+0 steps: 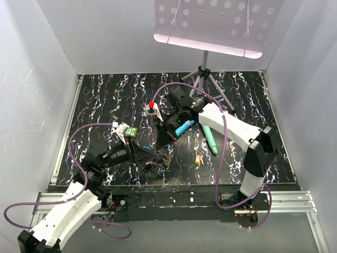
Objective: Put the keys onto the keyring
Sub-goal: Adjust the keyring.
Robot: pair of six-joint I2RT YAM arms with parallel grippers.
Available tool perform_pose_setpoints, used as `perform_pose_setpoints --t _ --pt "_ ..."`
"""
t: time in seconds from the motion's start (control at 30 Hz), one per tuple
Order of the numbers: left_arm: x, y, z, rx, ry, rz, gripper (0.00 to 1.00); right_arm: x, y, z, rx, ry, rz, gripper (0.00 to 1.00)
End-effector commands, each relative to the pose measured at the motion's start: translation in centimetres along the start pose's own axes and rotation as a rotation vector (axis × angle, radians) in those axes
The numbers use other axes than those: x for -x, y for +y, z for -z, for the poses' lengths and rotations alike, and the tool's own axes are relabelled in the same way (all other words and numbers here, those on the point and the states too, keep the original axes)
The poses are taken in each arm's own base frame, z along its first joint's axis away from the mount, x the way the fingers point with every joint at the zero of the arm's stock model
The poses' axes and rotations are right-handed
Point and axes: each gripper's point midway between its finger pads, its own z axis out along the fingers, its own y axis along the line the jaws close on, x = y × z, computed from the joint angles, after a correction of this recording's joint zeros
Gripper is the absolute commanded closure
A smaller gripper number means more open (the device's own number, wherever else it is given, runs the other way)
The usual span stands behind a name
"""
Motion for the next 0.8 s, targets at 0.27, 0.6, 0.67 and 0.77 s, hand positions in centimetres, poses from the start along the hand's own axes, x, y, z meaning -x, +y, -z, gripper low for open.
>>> perform_pose_setpoints --t 0.27,0.6,0.67,0.77 --pt "-0.47 0.33 -0.40 -0.012 0.026 -0.019 0.54 1.11 0.69 0.15 0.033 -0.032 0.023 0.99" --pt "-0.59 0.70 -0.52 -0.005 0.026 -0.025 0.52 1.10 0.68 0.19 0.034 -0.033 0.021 0.99" --pt "-0.65 0.72 -0.56 -0.005 0.030 -0.021 0.52 1.16 0.66 0.21 0.032 -0.034 0.024 0.99" --pt "-0.66 0.37 -0.68 -0.025 0.038 -0.016 0.52 1.13 0.57 0.17 0.031 -0.032 0.021 0.99"
